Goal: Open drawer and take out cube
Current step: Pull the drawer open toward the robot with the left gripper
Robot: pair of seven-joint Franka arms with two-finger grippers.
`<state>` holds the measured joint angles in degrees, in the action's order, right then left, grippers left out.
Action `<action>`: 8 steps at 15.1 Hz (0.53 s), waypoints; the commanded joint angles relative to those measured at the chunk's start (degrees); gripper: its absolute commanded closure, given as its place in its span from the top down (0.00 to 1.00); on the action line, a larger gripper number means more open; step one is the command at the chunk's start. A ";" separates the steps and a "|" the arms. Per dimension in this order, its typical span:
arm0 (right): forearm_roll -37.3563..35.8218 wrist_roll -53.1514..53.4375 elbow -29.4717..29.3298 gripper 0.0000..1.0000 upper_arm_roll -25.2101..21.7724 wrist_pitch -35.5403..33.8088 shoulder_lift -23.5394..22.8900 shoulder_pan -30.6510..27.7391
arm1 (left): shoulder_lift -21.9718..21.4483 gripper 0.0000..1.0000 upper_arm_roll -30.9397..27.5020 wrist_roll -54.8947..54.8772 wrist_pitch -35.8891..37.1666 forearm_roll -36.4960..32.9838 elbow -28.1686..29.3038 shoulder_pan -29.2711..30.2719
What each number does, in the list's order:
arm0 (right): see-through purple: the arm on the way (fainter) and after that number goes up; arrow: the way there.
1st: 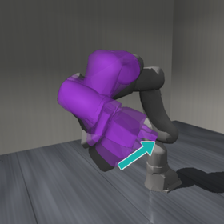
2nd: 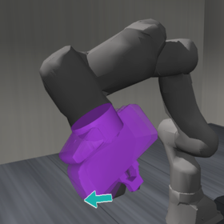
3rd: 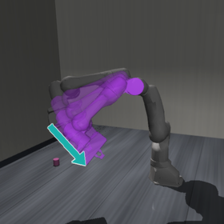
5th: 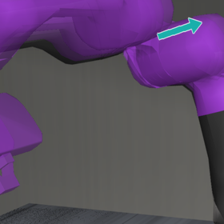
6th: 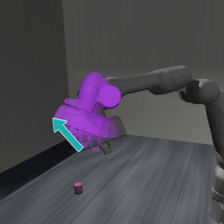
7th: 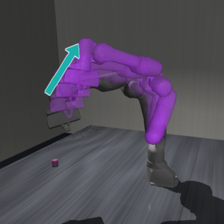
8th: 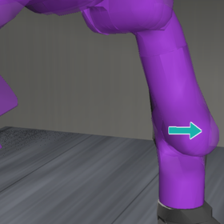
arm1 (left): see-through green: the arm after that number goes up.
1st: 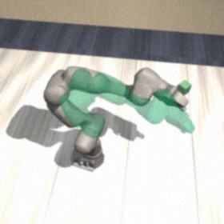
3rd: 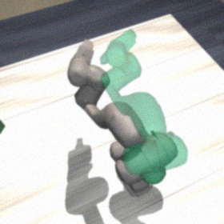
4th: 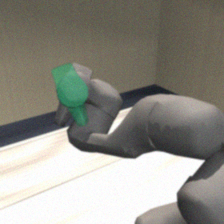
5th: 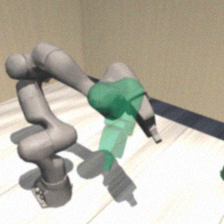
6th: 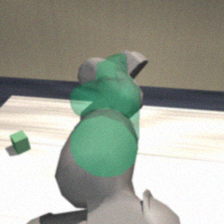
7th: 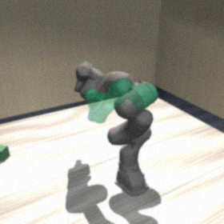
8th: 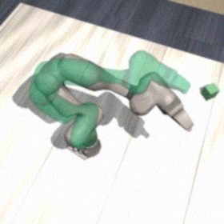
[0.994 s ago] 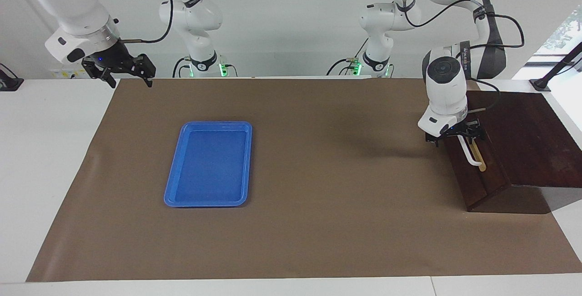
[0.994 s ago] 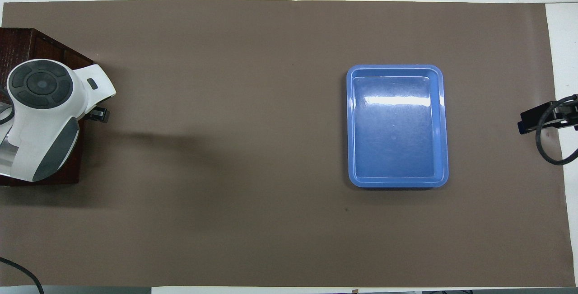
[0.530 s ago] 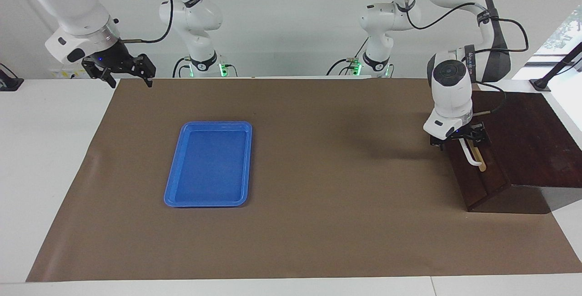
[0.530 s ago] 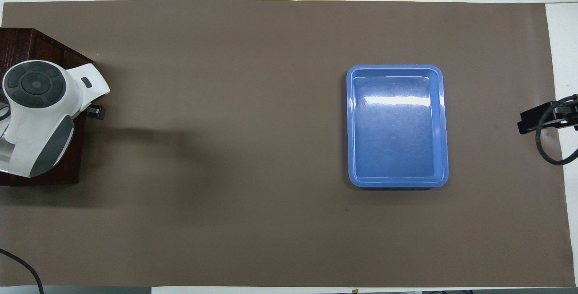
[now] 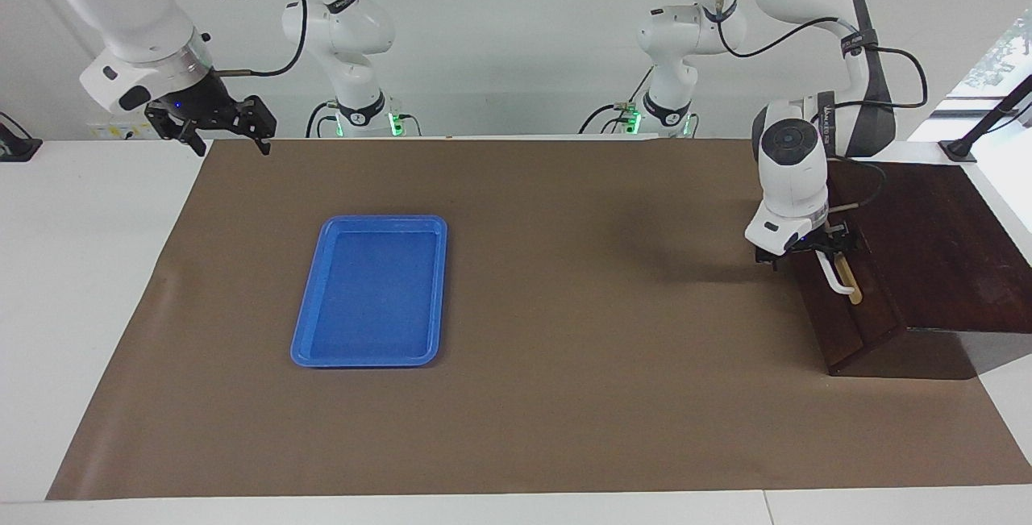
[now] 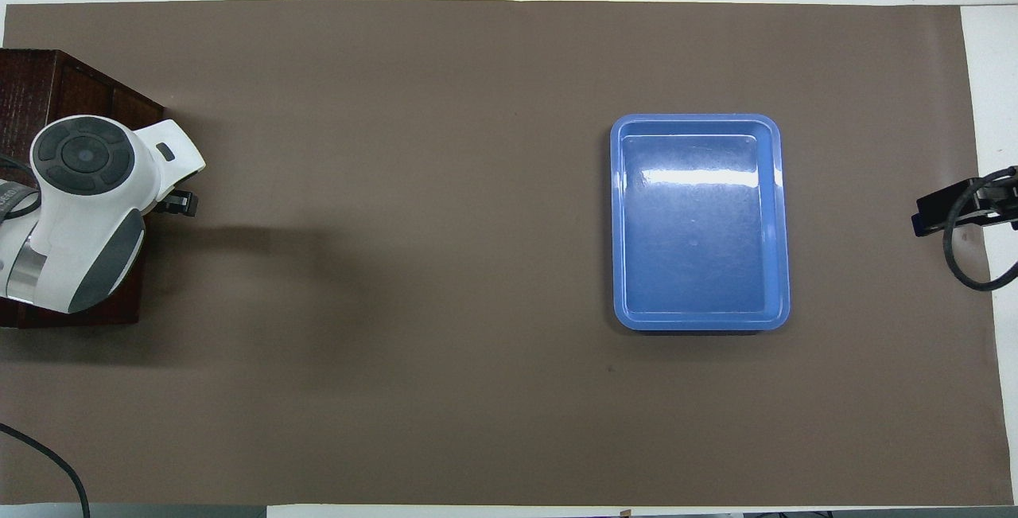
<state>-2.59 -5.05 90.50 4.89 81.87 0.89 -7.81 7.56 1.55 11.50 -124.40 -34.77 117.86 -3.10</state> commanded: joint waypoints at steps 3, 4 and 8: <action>-0.14 0.22 1.00 1.00 0.65 1.10 0.60 -0.54 | -0.36 1.00 0.29 1.77 -1.54 -1.53 0.97 -1.11; -0.14 0.13 0.91 1.00 0.65 1.10 0.60 -0.54 | -0.36 1.00 0.29 1.77 -1.54 -1.53 1.06 -1.20; -0.14 0.13 0.91 1.00 0.65 1.10 0.60 -0.54 | -0.36 1.00 0.38 1.68 -1.37 -1.35 0.97 -2.61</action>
<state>-2.59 -5.05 90.50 4.89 81.87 0.89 -7.81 7.56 2.03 11.62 -124.47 -34.93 117.86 -4.31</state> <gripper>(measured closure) 0.000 0.000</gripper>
